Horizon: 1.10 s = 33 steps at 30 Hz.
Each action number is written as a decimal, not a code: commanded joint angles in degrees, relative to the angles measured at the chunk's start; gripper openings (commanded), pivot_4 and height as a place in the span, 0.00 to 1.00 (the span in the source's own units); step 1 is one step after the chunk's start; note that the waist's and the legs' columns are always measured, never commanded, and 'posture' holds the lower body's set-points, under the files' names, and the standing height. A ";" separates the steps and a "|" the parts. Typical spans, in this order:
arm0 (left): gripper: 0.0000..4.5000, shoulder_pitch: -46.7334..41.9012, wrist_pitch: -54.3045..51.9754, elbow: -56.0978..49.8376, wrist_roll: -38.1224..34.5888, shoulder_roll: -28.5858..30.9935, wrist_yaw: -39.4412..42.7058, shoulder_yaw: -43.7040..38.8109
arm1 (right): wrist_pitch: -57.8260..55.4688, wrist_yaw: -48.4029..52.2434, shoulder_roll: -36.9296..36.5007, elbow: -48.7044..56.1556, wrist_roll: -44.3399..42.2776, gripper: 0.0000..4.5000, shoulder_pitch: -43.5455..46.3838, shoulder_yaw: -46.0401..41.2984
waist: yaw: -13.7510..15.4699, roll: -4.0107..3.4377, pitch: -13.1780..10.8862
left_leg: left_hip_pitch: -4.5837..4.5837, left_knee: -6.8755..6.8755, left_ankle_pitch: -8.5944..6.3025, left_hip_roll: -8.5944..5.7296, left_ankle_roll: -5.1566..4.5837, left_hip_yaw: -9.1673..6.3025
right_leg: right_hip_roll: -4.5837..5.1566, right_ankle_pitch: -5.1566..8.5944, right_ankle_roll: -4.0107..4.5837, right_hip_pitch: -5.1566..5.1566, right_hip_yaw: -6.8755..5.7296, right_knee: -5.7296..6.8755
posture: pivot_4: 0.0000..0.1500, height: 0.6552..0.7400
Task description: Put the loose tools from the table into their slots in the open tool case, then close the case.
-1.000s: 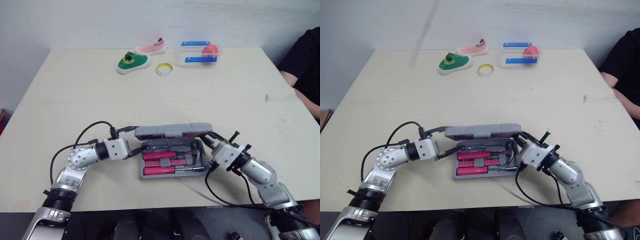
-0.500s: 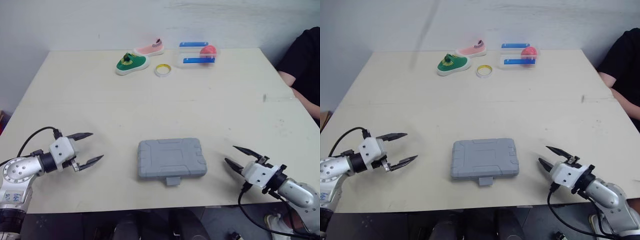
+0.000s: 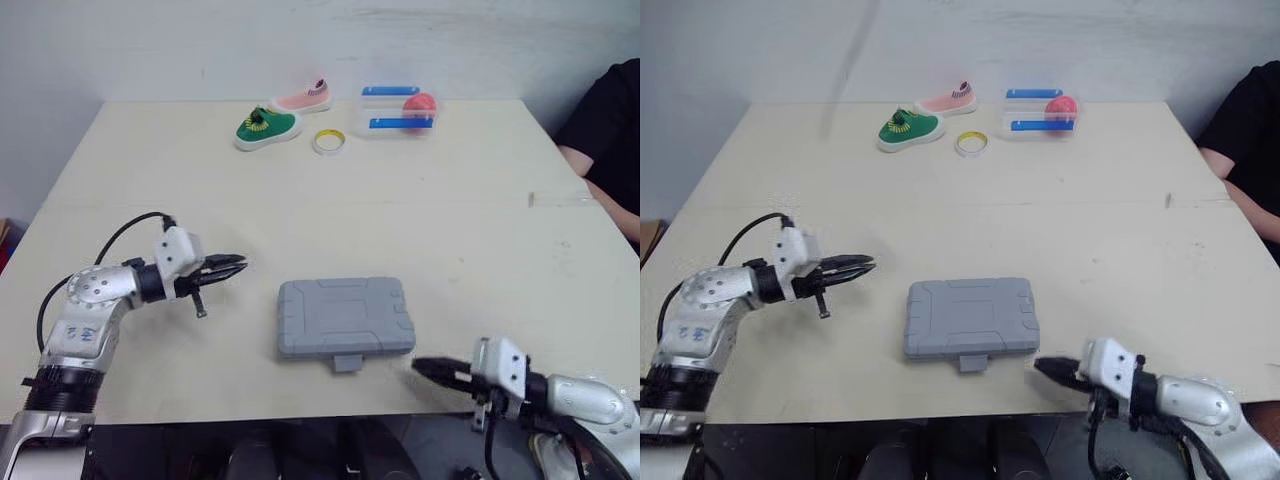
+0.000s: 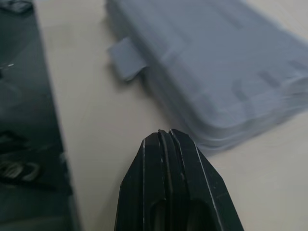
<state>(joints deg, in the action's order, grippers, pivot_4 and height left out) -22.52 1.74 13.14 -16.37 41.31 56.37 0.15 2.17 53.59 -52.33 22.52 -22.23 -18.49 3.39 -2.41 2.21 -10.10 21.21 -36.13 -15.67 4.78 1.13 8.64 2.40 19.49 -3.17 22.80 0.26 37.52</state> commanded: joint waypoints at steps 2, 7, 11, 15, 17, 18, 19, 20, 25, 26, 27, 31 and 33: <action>0.01 -5.15 2.20 4.89 3.93 -4.38 0.85 3.82 | -1.72 -0.51 2.66 0.36 3.01 0.00 2.96 2.06 | 0.42 0.10 -0.05 | 0.04 -0.09 -0.02 0.00 -0.02 0.01 | 0.01 -0.01 -0.02 -0.01 0.00 0.00 | 1.00 1.00; 0.01 -12.68 4.36 14.48 7.89 -9.10 3.01 7.79 | -1.71 -2.39 6.49 -4.13 9.31 0.00 7.93 5.07 | 0.85 0.13 -0.03 | 0.05 -0.35 -0.05 -0.04 -0.09 0.01 | 0.01 -0.07 -0.11 -0.09 -0.01 0.02 | 1.00 1.00; 0.01 -16.29 6.38 19.88 10.36 -11.66 4.65 9.79 | -0.84 -4.27 8.96 -9.05 12.88 0.00 10.02 5.38 | 0.71 0.15 -0.01 | 0.05 -0.37 -0.08 -0.09 -0.06 0.04 | 0.00 -0.07 -0.10 -0.10 0.00 0.02 | 1.00 1.00; 0.01 -17.78 9.39 23.29 11.24 -13.71 7.67 10.94 | 3.17 -4.79 9.59 -16.29 16.13 0.00 13.36 5.21 | 0.50 0.28 0.06 | -0.04 -0.42 -0.08 -0.09 -0.06 0.13 | -0.02 -0.08 -0.13 -0.15 0.02 0.03 | 1.00 1.00; 0.01 -17.75 9.91 22.98 11.33 -14.14 8.47 11.09 | 4.24 -4.97 10.85 -18.23 15.46 0.00 15.68 5.01 | 0.48 0.36 0.11 | -0.09 -0.47 -0.09 -0.07 -0.08 0.10 | -0.03 -0.10 -0.12 -0.21 0.00 0.04 | 1.00 1.00; 0.01 -17.20 10.12 22.11 11.57 -13.88 9.15 11.43 | 4.59 -4.87 11.47 -19.08 15.38 0.00 16.95 5.21 | 0.51 0.36 0.11 | -0.08 -0.50 -0.09 -0.05 -0.08 0.08 | -0.03 -0.12 -0.11 -0.22 -0.01 0.04 | 1.00 1.00; 0.01 -16.64 10.15 21.39 12.12 -13.57 9.03 11.63 | 5.04 -4.58 11.84 -19.98 15.69 0.00 18.17 5.67 | 0.54 0.36 0.11 | -0.09 -0.51 -0.09 0.01 -0.10 0.08 | 0.00 -0.12 -0.11 -0.23 0.00 0.07 | 1.00 1.00; 0.01 -15.44 9.86 19.76 11.73 -13.16 9.83 11.58 | 5.45 -4.34 12.34 -21.10 16.17 0.00 19.66 6.25 | 0.51 0.36 0.12 | -0.08 -0.53 -0.09 0.01 -0.11 0.07 | 0.01 -0.13 -0.12 -0.23 0.01 0.08 | 1.00 1.00; 0.01 -9.78 6.47 11.39 10.46 -11.29 10.01 10.38 | 8.06 -3.54 14.26 -27.13 18.81 0.00 26.29 8.59 | 0.12 0.35 0.13 | -0.08 -0.59 -0.12 0.10 -0.10 0.08 | 0.02 -0.12 -0.11 -0.23 -0.01 0.14 | 1.00 1.00; 0.01 -8.34 5.21 9.18 10.15 -10.98 9.61 9.96 | 8.53 -3.29 14.62 -28.43 19.37 0.00 27.86 8.96 | 0.16 0.35 0.13 | -0.07 -0.60 -0.12 0.11 -0.10 0.07 | 0.02 -0.12 -0.10 -0.23 -0.01 0.15 | 1.00 1.00; 0.01 -6.68 4.04 6.85 9.81 -10.60 9.19 9.49 | 8.42 -3.41 15.35 -29.71 19.64 0.00 29.56 9.11 | 0.10 0.35 0.13 | -0.06 -0.63 -0.12 0.12 -0.10 0.05 | 0.03 -0.11 -0.10 -0.23 -0.03 0.16 | 1.00 1.00; 0.01 -0.37 -0.42 -0.63 9.52 -9.08 5.08 6.69 | 6.10 -3.55 16.17 -33.93 22.61 0.00 34.48 10.48 | -0.44 0.33 0.13 | -0.07 -0.71 -0.16 0.15 -0.11 0.04 | 0.05 -0.11 -0.09 -0.24 -0.02 0.22 | 1.00 1.00; 0.01 2.04 -1.25 -2.45 9.61 -8.52 2.53 4.89 | 4.06 -3.25 15.80 -34.37 22.67 0.00 35.52 10.19 | -0.60 0.32 0.15 | -0.08 -0.72 -0.18 0.15 -0.14 0.01 | 0.08 -0.10 -0.07 -0.25 -0.03 0.26 | 1.00 1.00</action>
<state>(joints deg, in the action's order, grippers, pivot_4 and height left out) -21.56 1.28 13.04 -6.42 31.84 60.77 6.84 9.92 50.95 -35.81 -8.59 -2.18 17.64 13.42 -3.01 2.52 -9.96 21.13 -36.85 -15.86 4.93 0.98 8.63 2.49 19.40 -3.23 22.54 0.21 37.78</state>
